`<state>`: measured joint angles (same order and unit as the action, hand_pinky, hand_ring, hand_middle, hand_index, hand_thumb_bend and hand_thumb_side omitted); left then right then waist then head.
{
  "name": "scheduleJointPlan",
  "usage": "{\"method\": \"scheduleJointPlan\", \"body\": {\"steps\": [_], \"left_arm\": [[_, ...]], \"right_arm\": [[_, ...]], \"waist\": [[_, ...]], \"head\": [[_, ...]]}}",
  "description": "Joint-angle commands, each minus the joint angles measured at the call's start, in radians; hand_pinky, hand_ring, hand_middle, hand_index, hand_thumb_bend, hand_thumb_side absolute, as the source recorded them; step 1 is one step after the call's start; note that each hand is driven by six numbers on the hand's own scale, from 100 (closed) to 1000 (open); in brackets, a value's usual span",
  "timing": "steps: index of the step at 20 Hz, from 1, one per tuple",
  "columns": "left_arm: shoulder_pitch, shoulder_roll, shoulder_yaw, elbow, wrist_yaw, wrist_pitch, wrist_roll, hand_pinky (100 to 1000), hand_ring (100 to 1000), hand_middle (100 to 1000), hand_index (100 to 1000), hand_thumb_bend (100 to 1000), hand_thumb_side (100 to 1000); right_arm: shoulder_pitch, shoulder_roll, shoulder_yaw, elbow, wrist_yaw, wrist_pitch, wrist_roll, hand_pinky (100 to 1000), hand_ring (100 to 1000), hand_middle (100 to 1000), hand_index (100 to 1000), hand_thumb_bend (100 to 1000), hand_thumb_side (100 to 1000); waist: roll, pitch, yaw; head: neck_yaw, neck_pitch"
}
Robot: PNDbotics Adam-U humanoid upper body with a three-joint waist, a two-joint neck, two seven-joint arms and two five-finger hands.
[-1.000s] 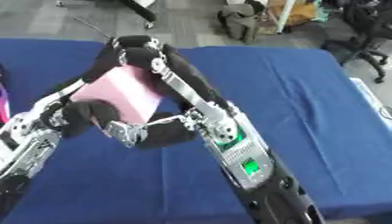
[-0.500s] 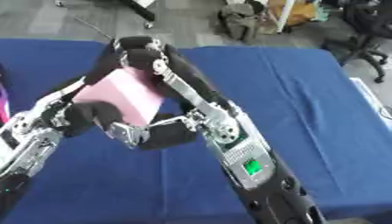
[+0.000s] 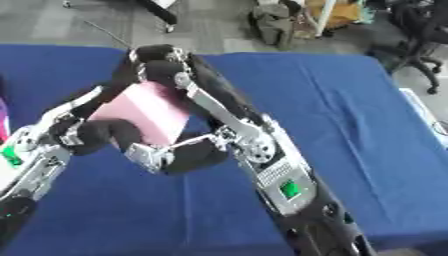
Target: Pick up the objects with one hand, pass them to the other hand, and then place them into the box on the other side of the table.
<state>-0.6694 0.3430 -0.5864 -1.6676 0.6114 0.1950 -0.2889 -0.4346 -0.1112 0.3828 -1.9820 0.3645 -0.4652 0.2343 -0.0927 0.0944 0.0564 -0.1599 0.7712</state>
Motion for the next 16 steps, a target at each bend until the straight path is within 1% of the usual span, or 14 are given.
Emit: {"method": "scheduleJointPlan", "body": {"steps": [1, 4, 6, 7, 8, 9, 12, 16], "left_arm": [[-0.032, -0.012, 0.002, 0.007, -0.005, 0.015, 0.018, 653, 479, 286, 369, 149, 414], [-0.033, -0.011, 0.0, 0.01, -0.007, 0.016, 0.017, 653, 479, 286, 369, 146, 414], [-0.033, -0.011, -0.002, 0.011, -0.009, 0.018, 0.016, 653, 480, 286, 369, 145, 414], [-0.033, -0.01, -0.003, 0.012, -0.009, 0.018, 0.015, 653, 480, 287, 370, 146, 414], [-0.033, -0.01, -0.004, 0.012, -0.01, 0.019, 0.014, 653, 481, 287, 370, 146, 414], [-0.033, -0.01, -0.004, 0.013, -0.011, 0.019, 0.013, 653, 481, 287, 370, 145, 414], [-0.031, -0.008, -0.004, 0.015, -0.014, 0.019, 0.012, 653, 482, 287, 370, 145, 413], [-0.026, -0.004, -0.005, 0.019, -0.017, 0.018, 0.012, 653, 482, 288, 370, 146, 414]], "right_arm": [[-0.019, 0.005, 0.033, -0.018, 0.016, -0.02, 0.011, 419, 466, 373, 413, 100, 309], [-0.019, 0.006, 0.031, -0.018, 0.025, -0.029, 0.006, 425, 470, 377, 418, 106, 395], [-0.018, 0.006, 0.032, -0.018, 0.029, -0.034, 0.001, 429, 473, 379, 419, 240, 515], [-0.018, 0.006, 0.032, -0.018, 0.031, -0.036, -0.002, 430, 473, 379, 419, 260, 533], [-0.018, 0.006, 0.032, -0.018, 0.032, -0.037, -0.004, 435, 477, 381, 421, 298, 567], [-0.018, 0.006, 0.032, -0.018, 0.034, -0.039, -0.007, 438, 479, 381, 422, 312, 589], [-0.017, 0.007, 0.03, -0.018, 0.042, -0.043, -0.023, 444, 482, 382, 424, 315, 629], [-0.013, 0.007, 0.03, -0.018, 0.053, -0.044, -0.049, 446, 483, 381, 425, 302, 640]], "waist": [[0.007, -0.008, -0.001], [0.007, -0.008, -0.001], [0.007, -0.008, -0.001], [0.007, -0.008, -0.001], [0.007, -0.008, -0.001], [0.007, -0.008, -0.001], [0.008, -0.009, -0.002], [0.008, -0.009, -0.001]], "head": [[0.002, -0.001], [0.003, -0.001], [0.003, -0.001], [0.003, -0.001], [0.004, -0.001], [0.004, -0.001], [0.004, -0.001], [0.004, -0.001]]}}
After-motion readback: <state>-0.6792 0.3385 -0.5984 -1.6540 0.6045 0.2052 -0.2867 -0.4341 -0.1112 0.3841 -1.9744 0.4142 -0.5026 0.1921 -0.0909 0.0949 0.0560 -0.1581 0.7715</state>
